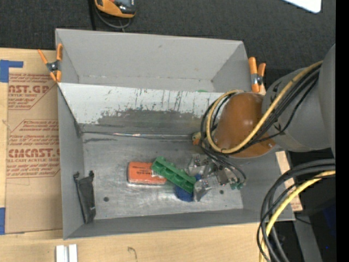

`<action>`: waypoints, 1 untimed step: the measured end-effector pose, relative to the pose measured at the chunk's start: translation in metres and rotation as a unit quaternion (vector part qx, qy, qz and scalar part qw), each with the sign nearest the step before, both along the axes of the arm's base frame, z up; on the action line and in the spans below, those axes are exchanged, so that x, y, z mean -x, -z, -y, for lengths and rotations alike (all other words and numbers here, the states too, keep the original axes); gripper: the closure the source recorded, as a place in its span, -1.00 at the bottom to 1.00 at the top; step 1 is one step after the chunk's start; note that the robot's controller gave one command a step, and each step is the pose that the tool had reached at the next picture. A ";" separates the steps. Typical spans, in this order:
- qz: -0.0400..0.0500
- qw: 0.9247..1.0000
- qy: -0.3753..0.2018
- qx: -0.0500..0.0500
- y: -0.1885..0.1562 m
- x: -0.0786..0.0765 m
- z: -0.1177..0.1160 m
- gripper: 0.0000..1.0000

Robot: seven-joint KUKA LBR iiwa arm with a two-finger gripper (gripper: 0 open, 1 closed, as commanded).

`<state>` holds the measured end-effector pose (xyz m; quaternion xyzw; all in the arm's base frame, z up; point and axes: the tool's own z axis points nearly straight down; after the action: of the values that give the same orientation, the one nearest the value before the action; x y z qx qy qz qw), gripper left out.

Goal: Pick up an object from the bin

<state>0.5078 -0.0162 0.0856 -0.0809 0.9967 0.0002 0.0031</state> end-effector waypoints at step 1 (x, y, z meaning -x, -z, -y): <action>0.000 1.000 0.000 0.000 0.000 0.000 0.000 1.00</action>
Offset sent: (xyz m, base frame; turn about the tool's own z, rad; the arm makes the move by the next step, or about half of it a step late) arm -0.0093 -0.0123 0.1023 -0.0371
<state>0.5079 -0.0162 0.0856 -0.0808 0.9967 0.0002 0.0032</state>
